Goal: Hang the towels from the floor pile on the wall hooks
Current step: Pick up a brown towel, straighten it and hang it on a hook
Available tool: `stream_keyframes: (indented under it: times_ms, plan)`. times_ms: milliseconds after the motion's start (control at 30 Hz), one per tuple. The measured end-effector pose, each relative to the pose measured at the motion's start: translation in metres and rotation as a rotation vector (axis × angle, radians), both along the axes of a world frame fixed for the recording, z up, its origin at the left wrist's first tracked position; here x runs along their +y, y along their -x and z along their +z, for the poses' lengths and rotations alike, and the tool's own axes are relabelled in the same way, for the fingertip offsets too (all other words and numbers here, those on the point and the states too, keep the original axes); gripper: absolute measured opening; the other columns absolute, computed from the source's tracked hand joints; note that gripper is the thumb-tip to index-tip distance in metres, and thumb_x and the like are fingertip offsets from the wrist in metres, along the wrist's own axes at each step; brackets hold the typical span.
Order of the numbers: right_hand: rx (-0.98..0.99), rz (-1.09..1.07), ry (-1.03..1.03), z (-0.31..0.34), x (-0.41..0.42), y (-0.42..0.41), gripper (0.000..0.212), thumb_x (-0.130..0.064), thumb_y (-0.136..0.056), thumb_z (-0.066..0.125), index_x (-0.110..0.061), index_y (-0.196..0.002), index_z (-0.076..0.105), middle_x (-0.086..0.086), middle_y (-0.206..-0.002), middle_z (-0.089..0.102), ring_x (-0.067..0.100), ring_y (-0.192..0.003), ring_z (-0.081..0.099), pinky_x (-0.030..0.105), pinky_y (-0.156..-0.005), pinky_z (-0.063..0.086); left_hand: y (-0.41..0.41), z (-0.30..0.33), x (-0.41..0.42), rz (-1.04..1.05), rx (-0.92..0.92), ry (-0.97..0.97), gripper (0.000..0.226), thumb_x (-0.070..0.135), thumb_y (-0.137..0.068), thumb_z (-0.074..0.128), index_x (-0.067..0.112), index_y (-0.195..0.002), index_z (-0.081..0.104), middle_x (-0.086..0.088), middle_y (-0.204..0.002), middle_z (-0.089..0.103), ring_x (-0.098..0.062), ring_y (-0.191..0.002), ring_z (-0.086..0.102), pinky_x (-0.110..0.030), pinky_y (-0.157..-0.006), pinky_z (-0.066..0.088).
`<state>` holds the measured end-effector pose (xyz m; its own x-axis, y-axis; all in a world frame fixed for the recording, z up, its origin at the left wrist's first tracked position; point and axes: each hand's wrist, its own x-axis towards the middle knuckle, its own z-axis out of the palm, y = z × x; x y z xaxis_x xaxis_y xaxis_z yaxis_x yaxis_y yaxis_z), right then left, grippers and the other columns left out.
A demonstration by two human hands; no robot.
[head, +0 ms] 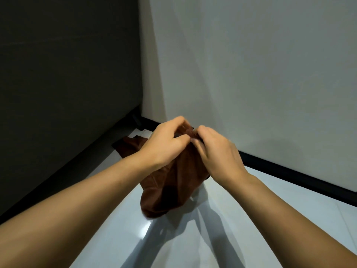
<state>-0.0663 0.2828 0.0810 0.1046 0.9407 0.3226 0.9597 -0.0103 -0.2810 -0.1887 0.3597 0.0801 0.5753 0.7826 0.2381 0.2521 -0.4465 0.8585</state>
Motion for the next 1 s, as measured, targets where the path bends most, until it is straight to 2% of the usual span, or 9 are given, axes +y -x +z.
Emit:
stream_keyframes:
  times_ms: [133, 267, 367, 467, 533, 667, 733, 833, 1000]
  plan:
    - [-0.007, 0.018, 0.069, 0.002, -0.002, -0.002, 0.018, -0.037, -0.098, 0.035, -0.021, -0.091, 0.037, -0.003, -0.094, 0.048, 0.026, -0.09, 0.052, 0.037, -0.07, 0.039, -0.004, 0.003, 0.002, 0.001, -0.018, 0.004, 0.018, 0.014, -0.068, 0.047, 0.009, -0.084, 0.055, -0.002, -0.074, 0.058, -0.021, -0.075, 0.055, -0.031, -0.068, 0.044]
    - [-0.008, 0.039, 0.094, 0.001, -0.003, -0.004, 0.026, -0.04, -0.098, 0.036, -0.016, -0.096, 0.045, -0.002, -0.095, 0.05, 0.025, -0.09, 0.052, 0.039, -0.074, 0.042, -0.001, 0.001, 0.008, 0.009, 0.032, 0.007, 0.008, 0.009, -0.071, 0.05, 0.017, -0.069, 0.05, 0.001, -0.062, 0.048, -0.012, -0.06, 0.042, -0.027, -0.059, 0.036]
    - [-0.037, 0.054, 0.123, -0.001, -0.002, -0.003, 0.029, -0.042, -0.097, 0.036, -0.017, -0.104, 0.049, -0.001, -0.101, 0.052, 0.023, -0.094, 0.053, 0.037, -0.073, 0.041, 0.001, -0.001, 0.009, 0.011, 0.125, -0.047, 0.022, 0.006, -0.076, 0.052, 0.022, -0.061, 0.052, 0.002, -0.065, 0.051, -0.014, -0.066, 0.048, -0.028, -0.064, 0.039]
    - [0.004, 0.073, 0.142, -0.008, 0.0, 0.002, 0.025, -0.043, -0.095, 0.043, -0.019, -0.094, 0.044, -0.003, -0.094, 0.052, 0.02, -0.091, 0.053, 0.032, -0.067, 0.036, 0.003, -0.001, 0.008, 0.073, 0.149, -0.195, 0.023, 0.017, -0.071, 0.046, 0.031, -0.053, 0.046, 0.003, -0.068, 0.045, -0.017, -0.069, 0.048, -0.03, -0.064, 0.039]
    - [0.098, 0.065, 0.175, -0.015, 0.002, 0.008, 0.021, -0.041, -0.093, 0.051, -0.023, -0.089, 0.041, -0.004, -0.09, 0.05, 0.021, -0.09, 0.054, 0.035, -0.07, 0.04, 0.003, -0.001, 0.008, 0.108, 0.097, -0.258, 0.024, 0.016, -0.07, 0.043, 0.032, -0.053, 0.044, 0.002, -0.07, 0.044, -0.017, -0.068, 0.048, -0.031, -0.062, 0.041]
    - [0.208, -0.017, 0.177, -0.025, 0.007, 0.013, 0.016, -0.033, -0.09, 0.057, -0.018, -0.094, 0.051, 0.001, -0.094, 0.058, 0.026, -0.091, 0.056, 0.041, -0.075, 0.046, 0.004, 0.001, 0.005, 0.157, -0.006, -0.304, 0.017, 0.013, -0.07, 0.04, 0.018, -0.057, 0.051, 0.003, -0.063, 0.051, -0.013, -0.062, 0.05, -0.03, -0.057, 0.041]
    - [0.238, -0.068, 0.145, -0.026, 0.01, 0.009, 0.014, -0.027, -0.089, 0.058, -0.016, -0.089, 0.05, 0.001, -0.09, 0.058, 0.027, -0.088, 0.056, 0.038, -0.07, 0.045, 0.002, 0.003, 0.003, 0.243, -0.063, -0.233, 0.019, 0.008, -0.074, 0.041, 0.007, -0.057, 0.051, 0.001, -0.052, 0.046, -0.01, -0.051, 0.043, -0.029, -0.051, 0.035]
    - [0.203, -0.143, 0.147, -0.028, 0.011, 0.006, 0.007, -0.017, -0.09, 0.053, -0.015, -0.088, 0.047, 0.003, -0.086, 0.057, 0.028, -0.085, 0.054, 0.034, -0.062, 0.036, 0.002, 0.009, 0.006, 0.391, -0.165, -0.127, 0.02, -0.004, -0.078, 0.039, -0.006, -0.062, 0.05, -0.005, -0.049, 0.037, -0.014, -0.05, 0.036, -0.028, -0.049, 0.028]
    - [0.178, -0.214, 0.124, -0.027, 0.01, 0.001, 0.011, -0.01, -0.089, 0.047, -0.01, -0.098, 0.053, 0.006, -0.095, 0.058, 0.029, -0.088, 0.053, 0.036, -0.07, 0.044, 0.013, 0.014, 0.014, 0.48, -0.197, -0.137, 0.024, -0.004, -0.082, 0.037, -0.005, -0.063, 0.051, -0.005, -0.051, 0.039, -0.015, -0.05, 0.04, -0.027, -0.047, 0.03]
